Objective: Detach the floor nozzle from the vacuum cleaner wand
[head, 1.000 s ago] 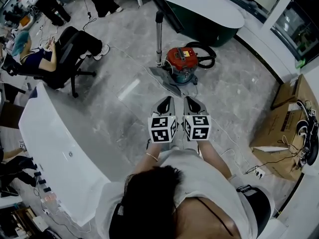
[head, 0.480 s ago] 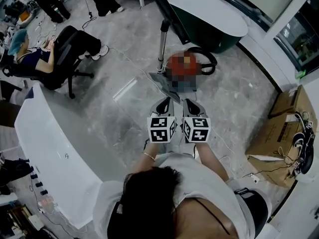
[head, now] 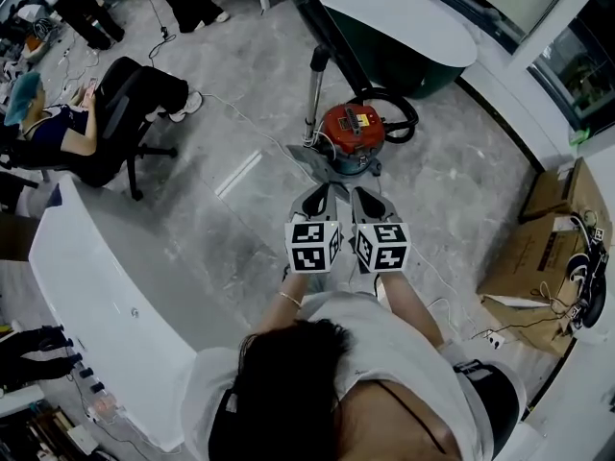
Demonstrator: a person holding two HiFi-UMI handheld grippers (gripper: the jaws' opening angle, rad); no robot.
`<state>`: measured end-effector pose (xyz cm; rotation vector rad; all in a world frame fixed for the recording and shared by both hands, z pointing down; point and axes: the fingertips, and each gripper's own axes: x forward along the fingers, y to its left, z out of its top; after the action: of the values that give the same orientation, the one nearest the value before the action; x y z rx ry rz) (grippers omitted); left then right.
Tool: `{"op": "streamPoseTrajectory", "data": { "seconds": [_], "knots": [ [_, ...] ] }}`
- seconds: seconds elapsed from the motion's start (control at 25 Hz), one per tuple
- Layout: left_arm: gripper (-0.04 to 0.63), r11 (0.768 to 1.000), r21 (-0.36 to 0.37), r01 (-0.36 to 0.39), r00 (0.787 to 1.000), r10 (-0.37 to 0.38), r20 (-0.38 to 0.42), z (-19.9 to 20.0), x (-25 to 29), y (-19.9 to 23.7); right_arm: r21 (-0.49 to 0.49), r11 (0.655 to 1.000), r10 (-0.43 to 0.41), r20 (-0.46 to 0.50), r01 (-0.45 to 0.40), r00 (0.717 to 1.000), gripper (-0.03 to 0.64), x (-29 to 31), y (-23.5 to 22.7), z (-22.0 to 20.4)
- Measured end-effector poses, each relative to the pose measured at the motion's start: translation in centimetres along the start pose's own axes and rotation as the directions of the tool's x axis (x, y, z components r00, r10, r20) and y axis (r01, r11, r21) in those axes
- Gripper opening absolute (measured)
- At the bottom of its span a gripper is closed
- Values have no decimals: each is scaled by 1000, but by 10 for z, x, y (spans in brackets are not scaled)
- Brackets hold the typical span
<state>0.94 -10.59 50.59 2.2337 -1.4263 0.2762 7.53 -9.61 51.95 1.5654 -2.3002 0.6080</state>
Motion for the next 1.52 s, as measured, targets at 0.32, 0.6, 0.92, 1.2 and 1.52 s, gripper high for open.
{"op": "streamPoseTrajectory", "data": {
  "seconds": [0.32,0.6,0.92,1.2,1.52],
  "knots": [
    [8,1000,17,15,1000,-15,2,17,22,23,14,999,31,-23,-30,999,17,32,4,12],
    [8,999,30,38,999,-38,-9,26,39,39,5,1000,21,-41,-21,999,17,54,3,21],
    [8,997,49,53,998,-52,-26,30,53,58,12,1000,19,-55,-18,998,17,75,6,27],
    [8,994,73,86,996,-85,-9,47,59,69,23,1000,14,-39,-13,999,17,89,12,36],
    [8,992,71,107,994,-108,3,55,66,79,30,999,-33,-15,34,999,17,94,10,44]
  ]
}}
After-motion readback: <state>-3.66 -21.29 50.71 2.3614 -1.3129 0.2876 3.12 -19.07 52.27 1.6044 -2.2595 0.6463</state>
